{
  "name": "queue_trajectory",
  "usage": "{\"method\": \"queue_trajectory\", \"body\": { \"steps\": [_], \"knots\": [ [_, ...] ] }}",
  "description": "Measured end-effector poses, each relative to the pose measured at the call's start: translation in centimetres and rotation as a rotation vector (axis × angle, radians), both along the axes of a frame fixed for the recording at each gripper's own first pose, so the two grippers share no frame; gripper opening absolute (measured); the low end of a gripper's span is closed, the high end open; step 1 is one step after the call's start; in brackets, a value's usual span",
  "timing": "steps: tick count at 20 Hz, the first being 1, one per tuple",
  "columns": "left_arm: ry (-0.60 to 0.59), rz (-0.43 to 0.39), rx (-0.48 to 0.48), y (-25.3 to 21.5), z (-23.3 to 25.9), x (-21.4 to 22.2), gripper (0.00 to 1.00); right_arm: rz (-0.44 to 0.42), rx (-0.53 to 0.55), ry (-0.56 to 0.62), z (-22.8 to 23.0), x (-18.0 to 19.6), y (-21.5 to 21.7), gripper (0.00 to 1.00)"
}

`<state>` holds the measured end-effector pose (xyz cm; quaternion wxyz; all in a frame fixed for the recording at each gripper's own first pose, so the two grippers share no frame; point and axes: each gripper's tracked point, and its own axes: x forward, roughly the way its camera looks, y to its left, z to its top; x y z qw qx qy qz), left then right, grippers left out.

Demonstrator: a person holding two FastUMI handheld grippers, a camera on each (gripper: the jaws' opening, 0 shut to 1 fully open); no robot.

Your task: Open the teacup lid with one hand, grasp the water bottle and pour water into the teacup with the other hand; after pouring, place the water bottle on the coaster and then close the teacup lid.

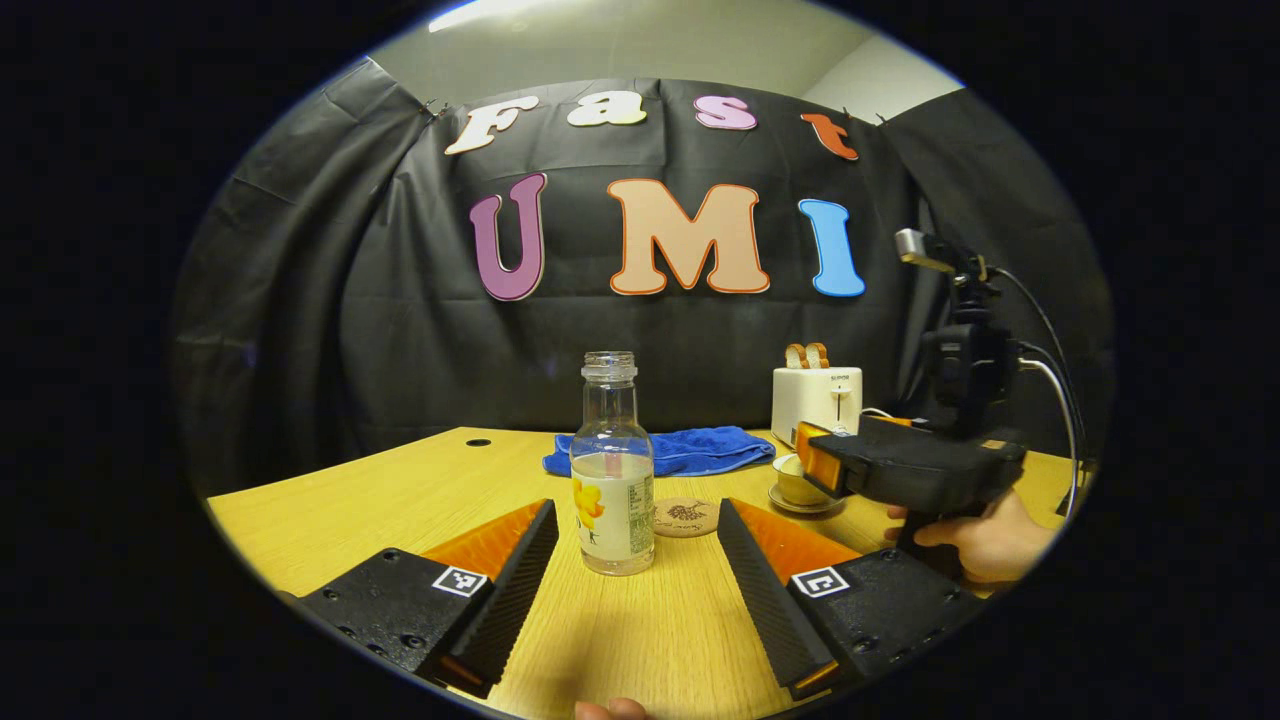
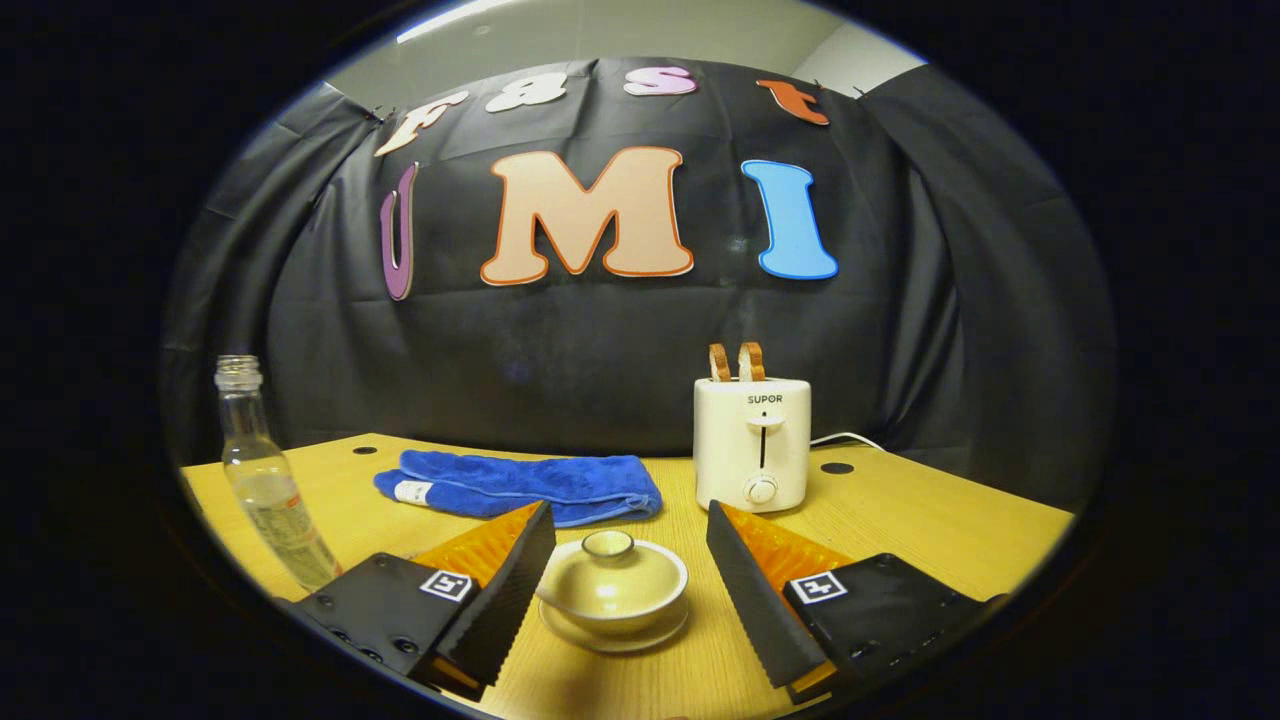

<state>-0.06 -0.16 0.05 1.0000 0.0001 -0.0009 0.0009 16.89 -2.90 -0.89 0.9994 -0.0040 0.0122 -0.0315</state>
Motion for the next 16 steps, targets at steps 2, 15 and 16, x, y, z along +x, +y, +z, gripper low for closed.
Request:
{"method": "queue_trajectory", "body": {
  "steps": [2,15,16],
  "knots": [
    [0.000,0.000,0.000,0.0,0.0,0.0,0.94,0.009,-0.012,0.029,-0.5,1.5,0.2,0.93],
    [0.000,0.000,0.000,0.0,-0.1,0.0,0.94,0.015,-0.081,0.125,-1.9,4.1,0.9,0.33],
    [0.000,0.000,0.000,0.0,0.0,-0.1,0.94,0.026,-0.097,0.117,-1.6,4.0,1.2,0.33]
  ]
}}
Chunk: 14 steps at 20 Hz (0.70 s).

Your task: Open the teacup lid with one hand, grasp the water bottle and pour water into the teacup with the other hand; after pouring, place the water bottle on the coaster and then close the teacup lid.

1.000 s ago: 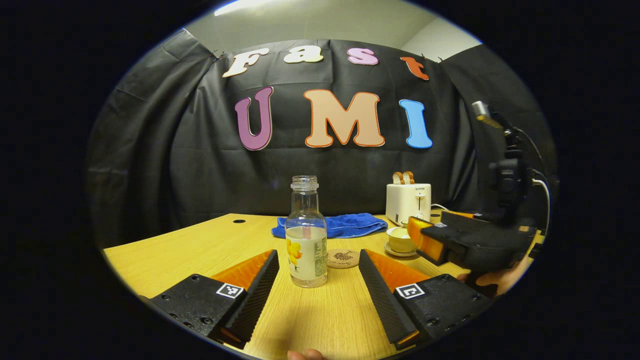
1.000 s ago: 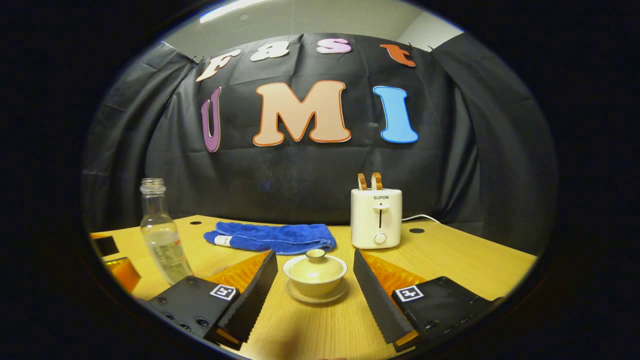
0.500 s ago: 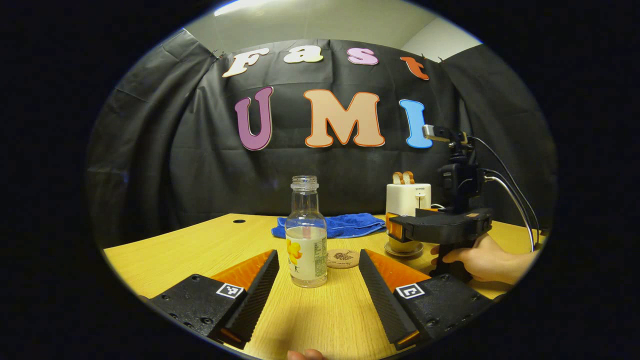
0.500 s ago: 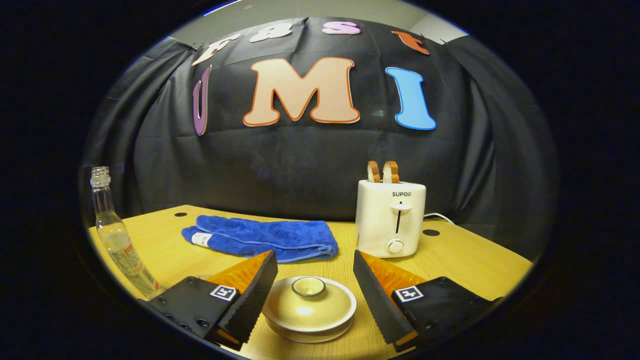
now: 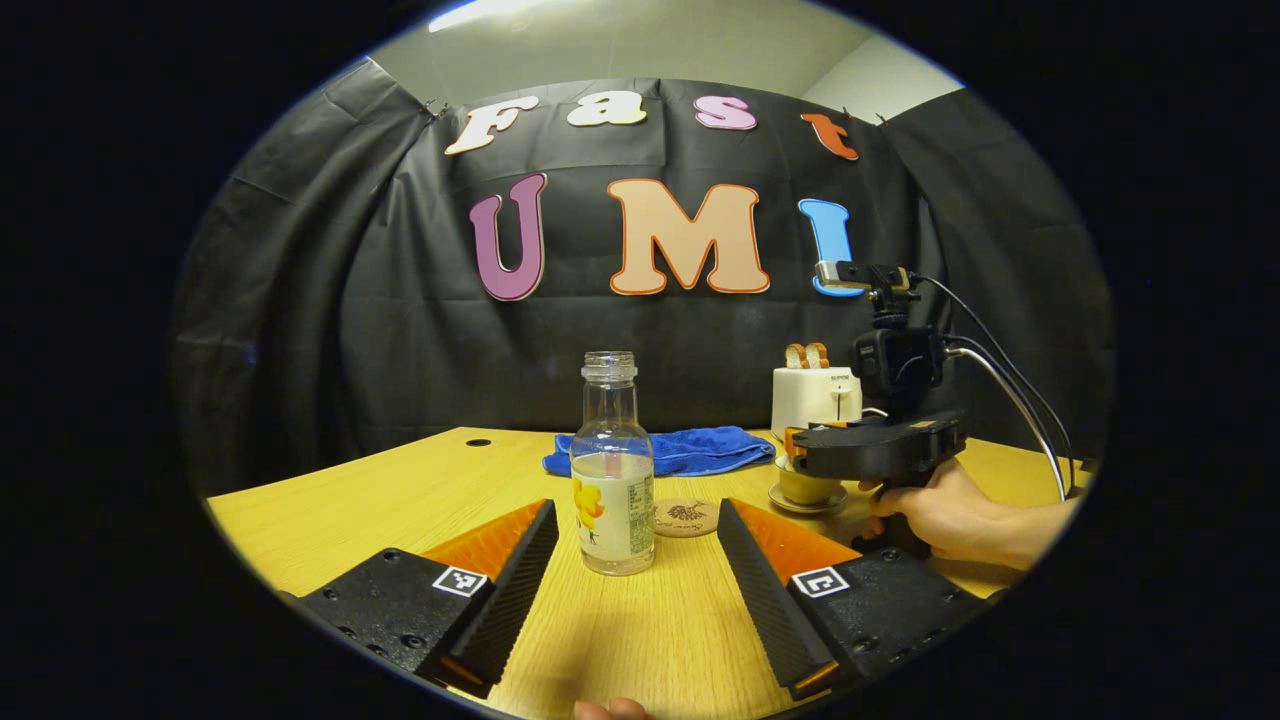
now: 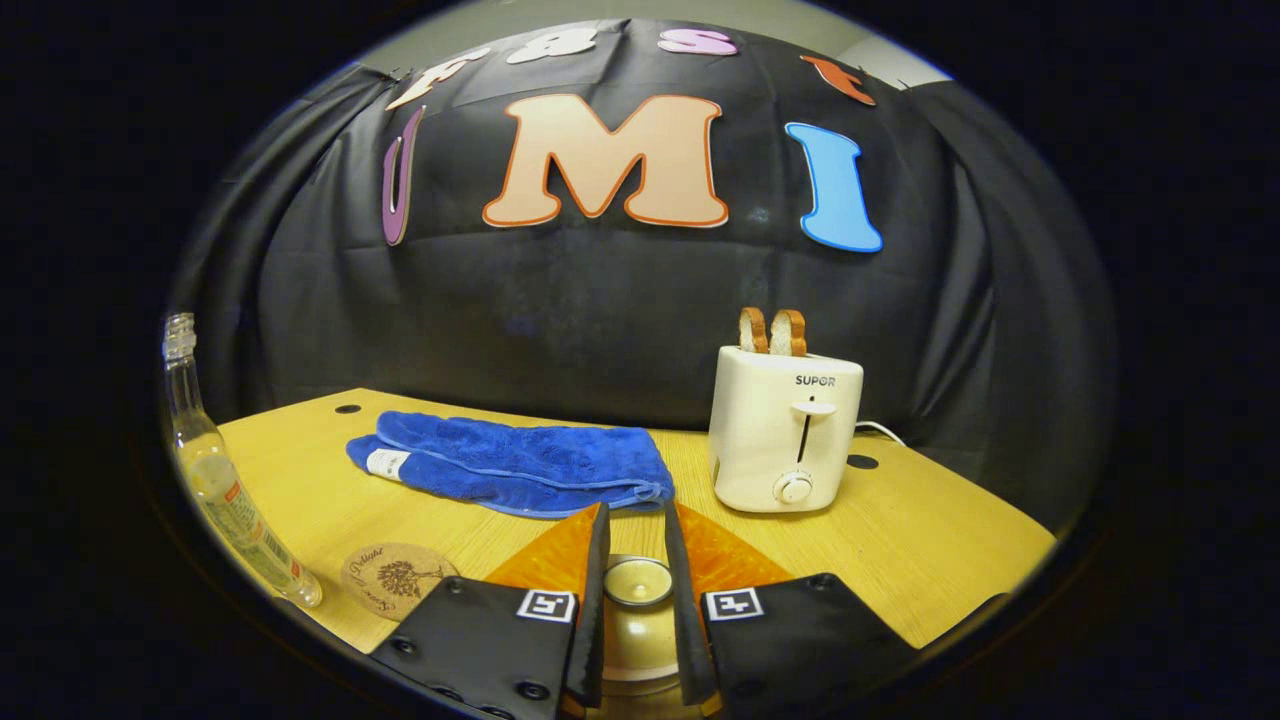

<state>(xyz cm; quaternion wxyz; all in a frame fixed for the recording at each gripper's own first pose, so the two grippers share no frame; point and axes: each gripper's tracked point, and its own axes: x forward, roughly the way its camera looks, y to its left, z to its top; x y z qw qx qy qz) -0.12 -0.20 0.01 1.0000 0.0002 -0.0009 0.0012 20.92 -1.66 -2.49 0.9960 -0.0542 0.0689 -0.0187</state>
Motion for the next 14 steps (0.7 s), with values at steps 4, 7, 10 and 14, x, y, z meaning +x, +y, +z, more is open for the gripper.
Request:
{"method": "queue_trajectory", "body": {
  "steps": [4,7,10,14],
  "knots": [
    [0.000,0.000,0.000,0.0,0.0,0.1,0.94,0.031,-0.006,-0.011,0.0,-0.1,0.4,0.34],
    [0.000,0.000,0.000,0.0,0.0,0.0,0.94,0.031,0.047,-0.088,1.4,-0.8,-0.2,0.33],
    [0.000,0.000,0.000,0.0,0.1,0.1,0.94,0.028,0.113,-0.124,1.6,-1.1,-0.6,0.33],
    [0.000,0.000,0.000,0.0,0.0,0.0,0.94,0.053,0.108,-0.123,1.8,-1.8,-0.6,0.33]
  ]
}}
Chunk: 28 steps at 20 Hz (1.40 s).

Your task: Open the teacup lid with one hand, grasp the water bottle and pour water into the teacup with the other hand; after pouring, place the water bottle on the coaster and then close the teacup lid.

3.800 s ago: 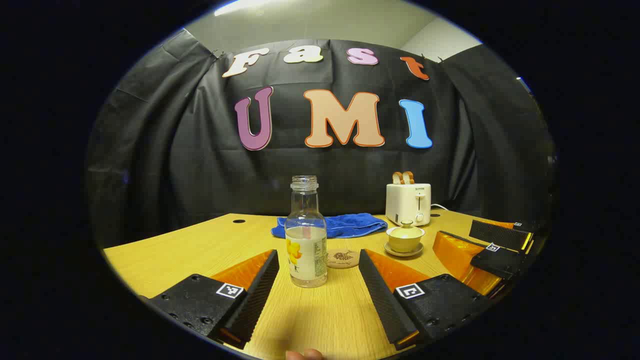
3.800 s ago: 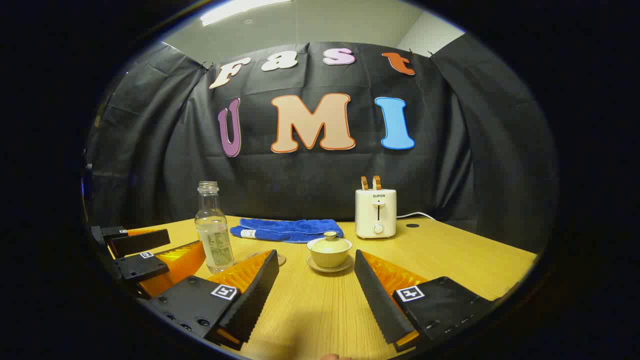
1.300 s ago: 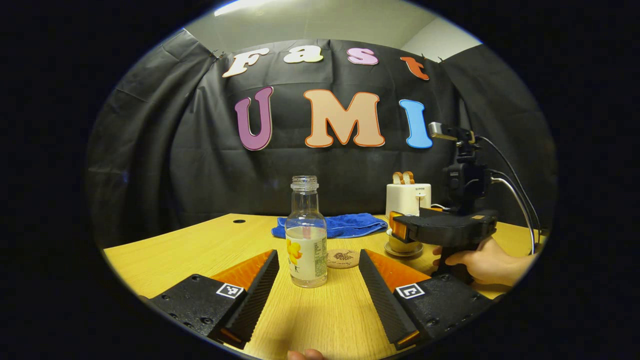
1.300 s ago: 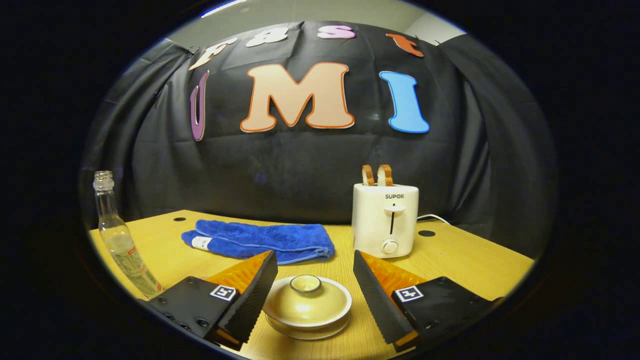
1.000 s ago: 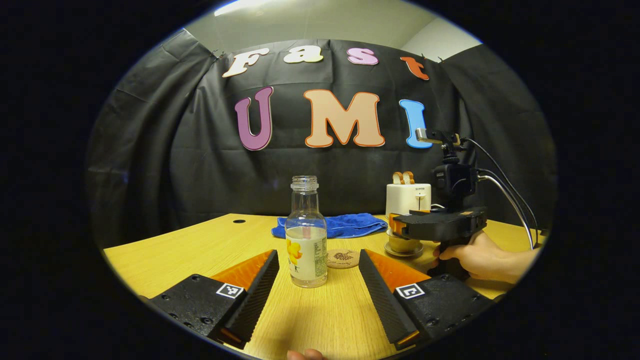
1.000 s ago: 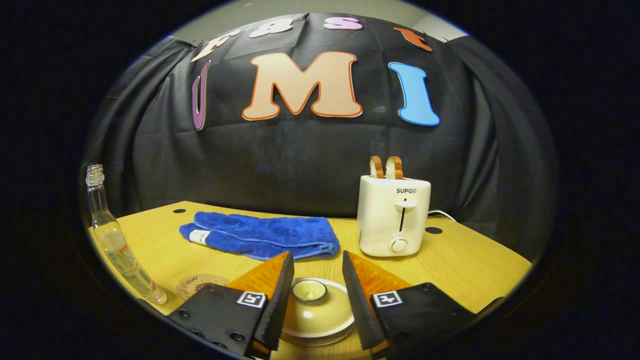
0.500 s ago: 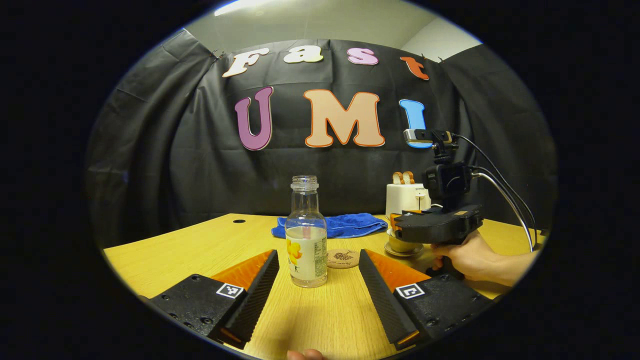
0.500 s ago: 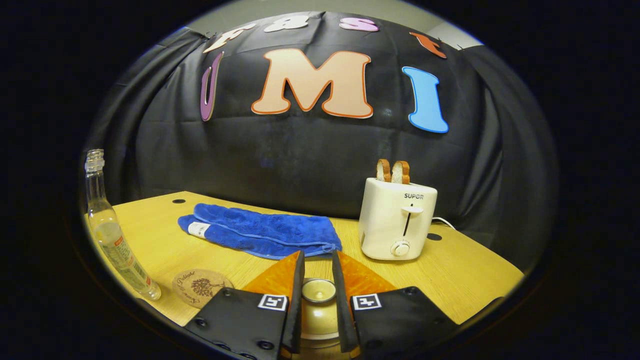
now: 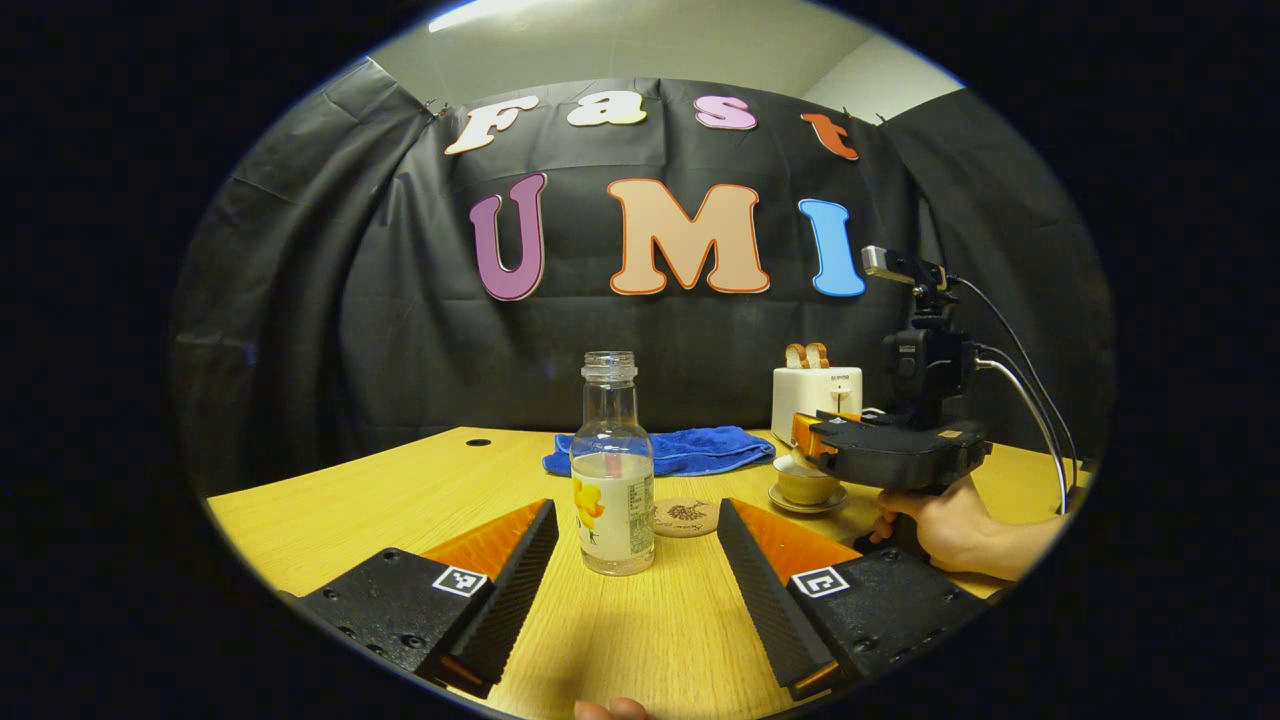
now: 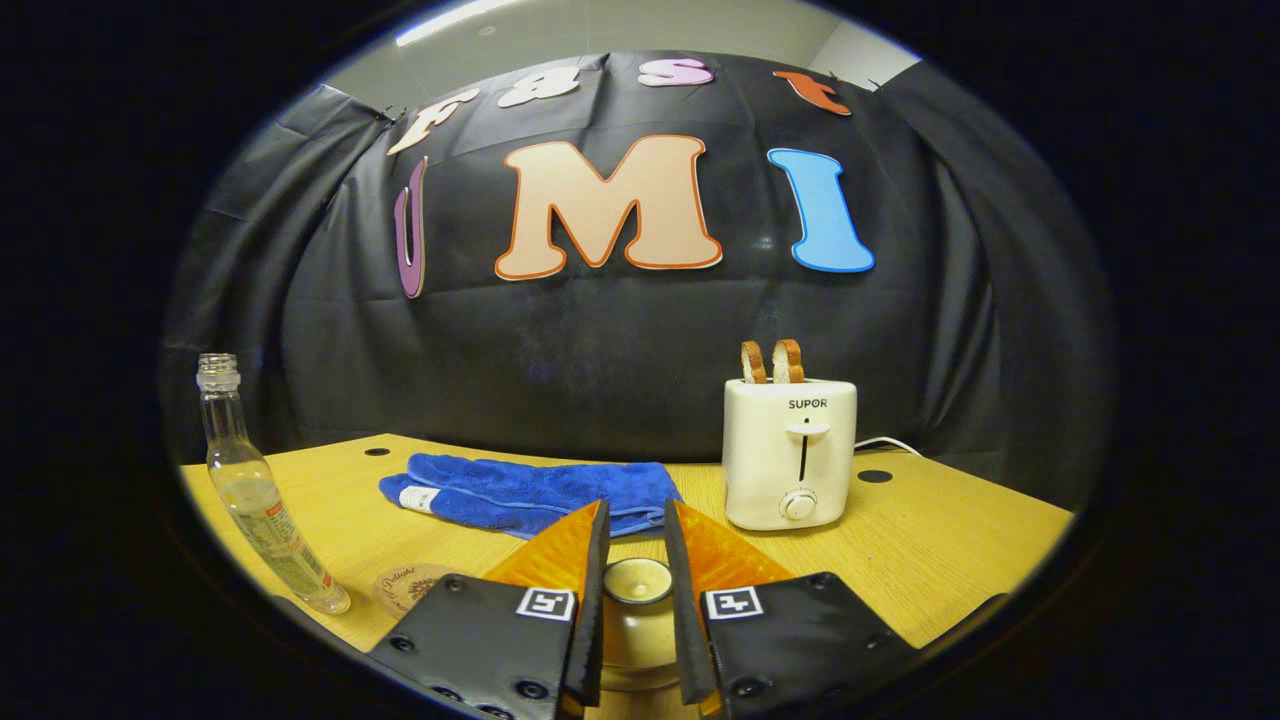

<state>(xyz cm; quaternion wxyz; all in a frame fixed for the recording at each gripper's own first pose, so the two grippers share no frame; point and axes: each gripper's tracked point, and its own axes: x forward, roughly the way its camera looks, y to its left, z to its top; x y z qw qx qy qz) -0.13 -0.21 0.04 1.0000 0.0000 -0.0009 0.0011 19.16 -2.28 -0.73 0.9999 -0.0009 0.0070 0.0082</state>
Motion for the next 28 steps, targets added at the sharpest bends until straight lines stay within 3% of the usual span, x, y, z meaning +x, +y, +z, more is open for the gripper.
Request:
{"method": "queue_trajectory", "body": {
  "steps": [10,14,20,28],
  "knots": [
    [0.000,-0.005,0.000,0.0,0.0,0.1,0.94,0.047,0.002,-0.005,0.6,-7.3,-1.8,0.33],
    [-0.003,0.006,0.002,0.2,0.1,0.6,0.94,0.029,0.002,-0.008,0.8,-10.3,-3.6,0.32],
    [0.006,0.068,0.003,2.5,-0.2,6.1,0.94,0.028,0.002,-0.008,0.9,-11.9,-4.2,0.33],
    [0.007,0.026,0.004,2.4,0.1,11.4,0.94,0.027,0.002,-0.007,1.0,-12.0,-4.1,0.33]
  ]
}}
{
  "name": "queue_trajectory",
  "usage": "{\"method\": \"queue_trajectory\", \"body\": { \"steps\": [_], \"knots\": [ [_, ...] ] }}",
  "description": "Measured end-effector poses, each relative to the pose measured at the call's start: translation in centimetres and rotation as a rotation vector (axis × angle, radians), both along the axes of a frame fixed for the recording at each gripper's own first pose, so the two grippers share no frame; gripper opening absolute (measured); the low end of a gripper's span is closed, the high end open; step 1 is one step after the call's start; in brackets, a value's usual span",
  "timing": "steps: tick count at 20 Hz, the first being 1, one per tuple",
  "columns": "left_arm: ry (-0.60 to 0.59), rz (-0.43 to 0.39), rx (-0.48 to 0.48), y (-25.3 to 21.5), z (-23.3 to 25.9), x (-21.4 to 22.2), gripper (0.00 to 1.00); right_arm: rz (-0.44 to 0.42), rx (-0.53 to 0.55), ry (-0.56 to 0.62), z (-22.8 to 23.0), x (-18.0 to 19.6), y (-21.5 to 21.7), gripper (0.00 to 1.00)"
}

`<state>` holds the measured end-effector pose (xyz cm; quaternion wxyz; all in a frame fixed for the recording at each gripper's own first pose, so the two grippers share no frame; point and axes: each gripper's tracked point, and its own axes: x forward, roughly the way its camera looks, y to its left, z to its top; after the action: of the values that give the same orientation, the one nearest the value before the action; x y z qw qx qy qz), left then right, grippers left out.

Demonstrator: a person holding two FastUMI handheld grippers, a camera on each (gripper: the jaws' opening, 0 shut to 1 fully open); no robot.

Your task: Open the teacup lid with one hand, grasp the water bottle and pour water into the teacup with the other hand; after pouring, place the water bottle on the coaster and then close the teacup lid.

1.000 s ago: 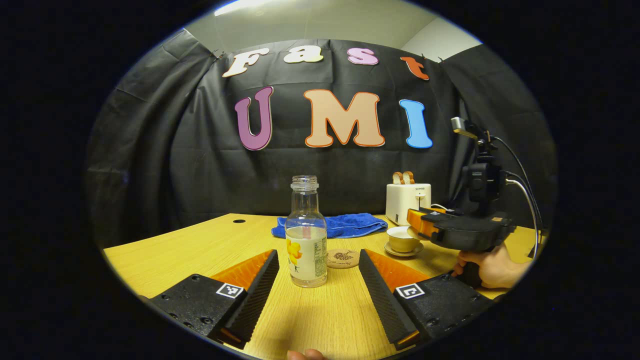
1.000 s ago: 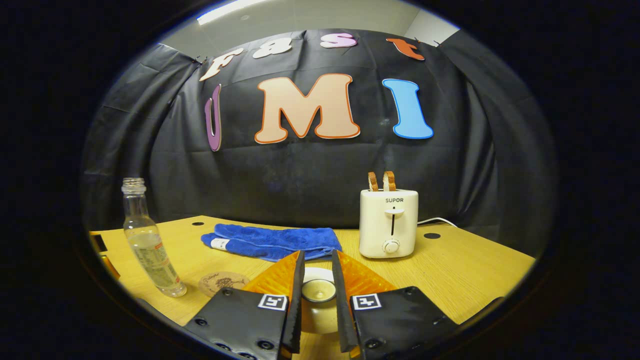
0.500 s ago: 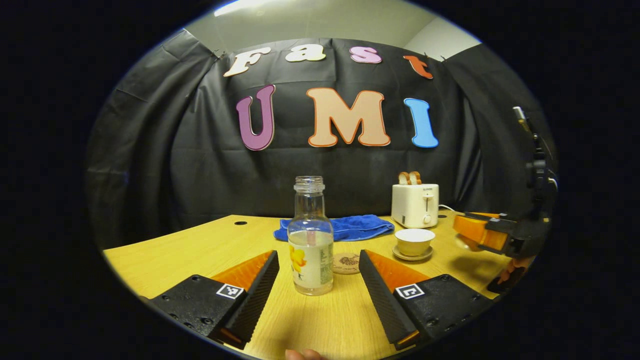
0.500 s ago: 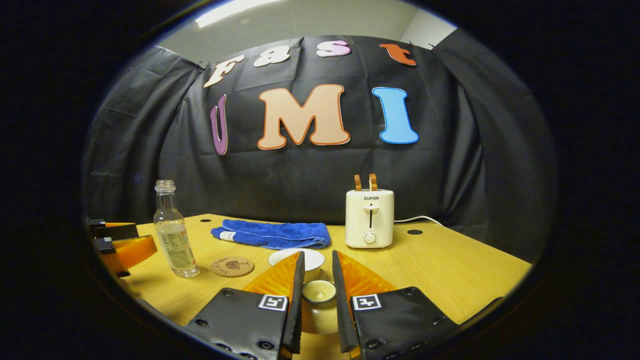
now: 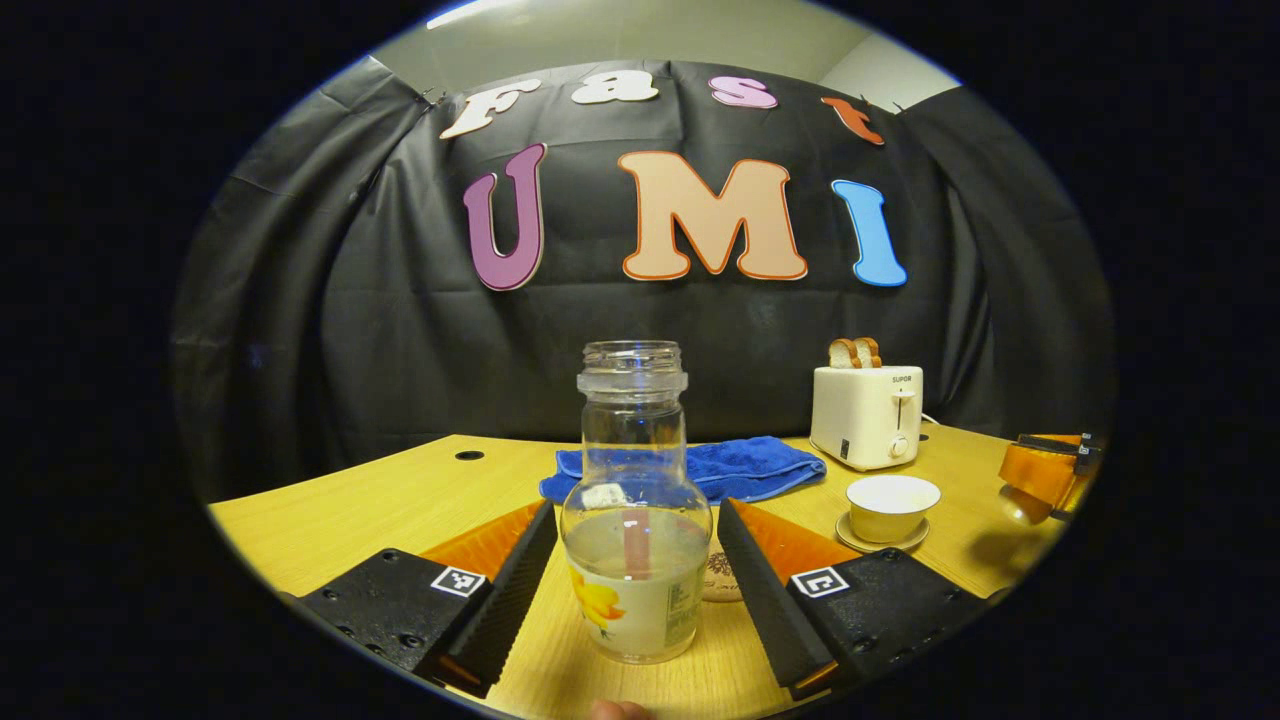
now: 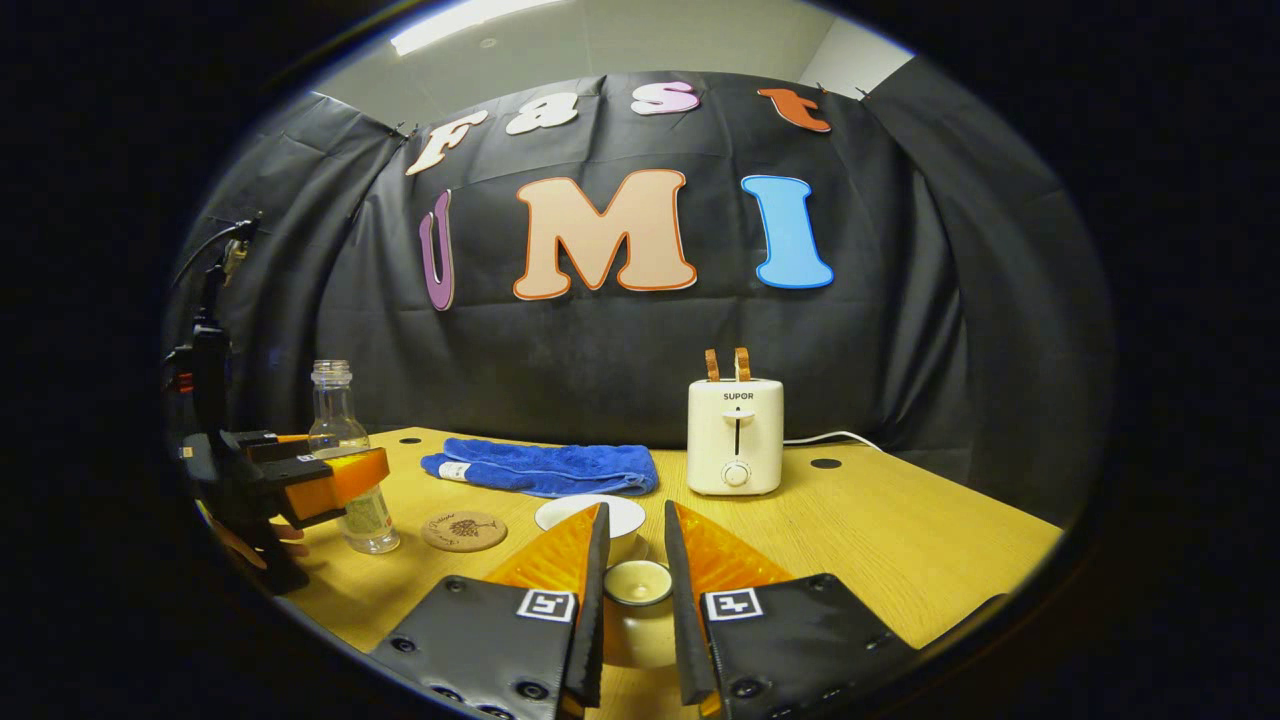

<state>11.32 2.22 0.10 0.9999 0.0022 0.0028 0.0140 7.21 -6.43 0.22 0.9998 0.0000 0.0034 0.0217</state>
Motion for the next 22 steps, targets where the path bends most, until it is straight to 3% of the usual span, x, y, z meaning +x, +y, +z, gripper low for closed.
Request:
{"method": "queue_trajectory", "body": {
  "steps": [2,4,8,11,13,17,22],
  "knots": [
    [0.001,-0.011,-0.002,-0.1,0.1,0.3,0.94,0.000,0.000,0.000,0.0,0.0,0.0,0.33],
    [0.005,-0.008,-0.001,-0.1,-0.5,0.3,0.71,-0.001,0.000,0.000,0.0,0.0,0.0,0.33],
    [0.002,-0.009,-0.004,-0.2,-0.3,0.2,0.68,-0.001,0.000,0.000,0.0,0.0,0.0,0.33],
    [0.010,-0.068,0.020,-1.7,-0.6,0.5,0.66,-0.007,0.000,0.001,0.0,0.0,-0.1,0.33],
    [0.015,-0.078,0.124,-2.5,-0.4,1.0,0.66,-0.021,-0.001,0.001,0.1,0.0,-0.5,0.32],
    [0.032,-0.079,0.516,-4.1,-1.1,2.9,0.66,-0.046,-0.001,-0.001,0.2,-0.3,-2.0,0.33],
    [0.140,-0.132,0.845,-5.2,-3.1,5.7,0.66,-0.128,-0.005,-0.006,0.3,-0.6,-6.5,0.33]
  ]
}}
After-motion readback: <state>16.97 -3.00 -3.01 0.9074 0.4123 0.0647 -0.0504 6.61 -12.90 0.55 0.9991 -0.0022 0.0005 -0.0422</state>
